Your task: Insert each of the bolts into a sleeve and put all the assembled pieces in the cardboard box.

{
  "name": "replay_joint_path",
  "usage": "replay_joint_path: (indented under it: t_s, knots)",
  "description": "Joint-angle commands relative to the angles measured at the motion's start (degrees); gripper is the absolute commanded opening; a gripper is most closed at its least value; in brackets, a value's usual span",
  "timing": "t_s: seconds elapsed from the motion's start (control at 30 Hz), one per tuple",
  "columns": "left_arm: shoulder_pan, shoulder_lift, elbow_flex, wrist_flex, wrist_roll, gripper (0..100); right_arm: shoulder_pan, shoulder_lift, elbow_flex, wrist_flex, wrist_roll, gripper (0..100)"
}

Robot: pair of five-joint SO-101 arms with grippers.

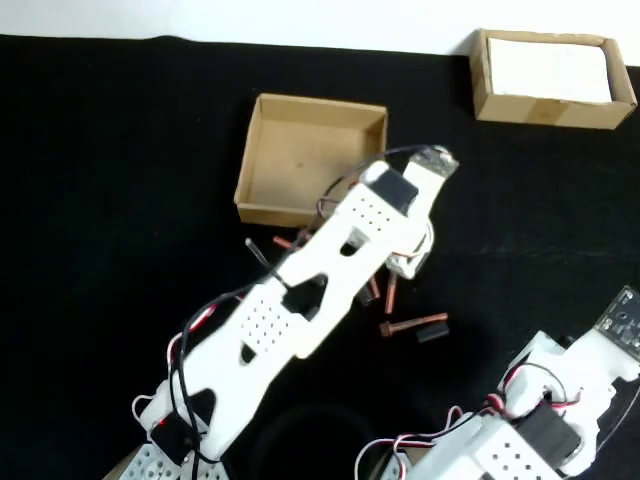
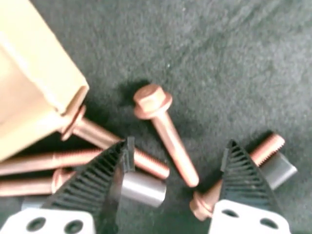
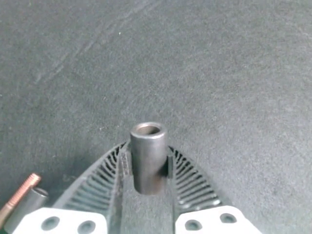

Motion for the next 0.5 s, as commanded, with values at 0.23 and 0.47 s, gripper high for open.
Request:
replay_joint_path:
  t_s: [0.23,0.47]
  knots:
    - [-1.8,6.2,-5.41,-0.7,2.29,12,0.48,-1.19,-0.4,-0.48,0.53,0.6]
    - [-1.63,6.02,-8.57,-2.73,2.2,1,0.22,-1.27,0.13,2.33,0.53,0.6]
